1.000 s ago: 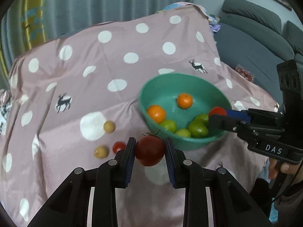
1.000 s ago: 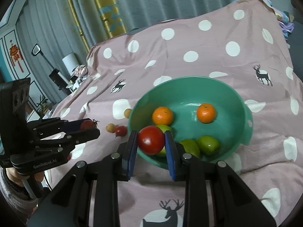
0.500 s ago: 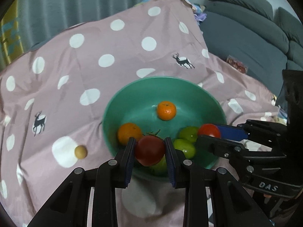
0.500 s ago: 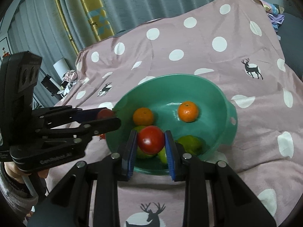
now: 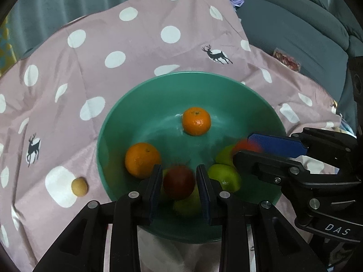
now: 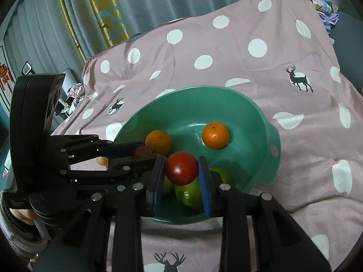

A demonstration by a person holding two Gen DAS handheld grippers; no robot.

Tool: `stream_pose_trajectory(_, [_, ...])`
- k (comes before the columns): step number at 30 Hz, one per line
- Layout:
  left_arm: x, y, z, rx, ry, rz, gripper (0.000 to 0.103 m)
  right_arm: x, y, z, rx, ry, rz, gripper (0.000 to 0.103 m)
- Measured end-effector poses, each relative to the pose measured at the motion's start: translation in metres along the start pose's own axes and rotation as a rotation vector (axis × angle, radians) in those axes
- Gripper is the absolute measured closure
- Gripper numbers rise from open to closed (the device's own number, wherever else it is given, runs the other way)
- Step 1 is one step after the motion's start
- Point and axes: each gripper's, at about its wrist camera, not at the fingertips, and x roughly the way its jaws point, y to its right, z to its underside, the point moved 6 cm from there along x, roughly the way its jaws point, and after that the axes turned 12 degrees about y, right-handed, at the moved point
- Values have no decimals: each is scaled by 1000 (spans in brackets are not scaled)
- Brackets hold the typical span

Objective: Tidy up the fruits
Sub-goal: 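Open both grippers to release the red tomatoes into the bowl, then withdraw both grippers toward the small yellow fruits on the sheet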

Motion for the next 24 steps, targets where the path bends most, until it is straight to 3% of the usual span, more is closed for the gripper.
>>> stream_pose_trajectory(5, [-3, -4, -3, -22, 9, 3, 72, -1, 6, 0, 36, 1, 4, 70])
stream_pose_trajectory(6, [-6, -5, -3, -26, 15, 4, 68, -2, 8, -1, 45, 7, 7, 68])
stream_pose_trajectory(9, [-17, -11, -8, -52, 43, 1, 37, -10, 15, -6, 83, 32, 13, 60])
stream_pose_trajectory(10, [-21, -14, -9, -59, 54, -1, 34, -13, 17, -7, 91, 42, 19, 60])
stream_pose_trajectory(18, [-71, -49, -8, -129, 125, -53, 34, -34, 28, -12, 142, 82, 37, 53])
stream_pose_trajectory(24, [-124, -101, 11, -234, 172, -168, 34, -46, 16, -14, 133, 97, 14, 51])
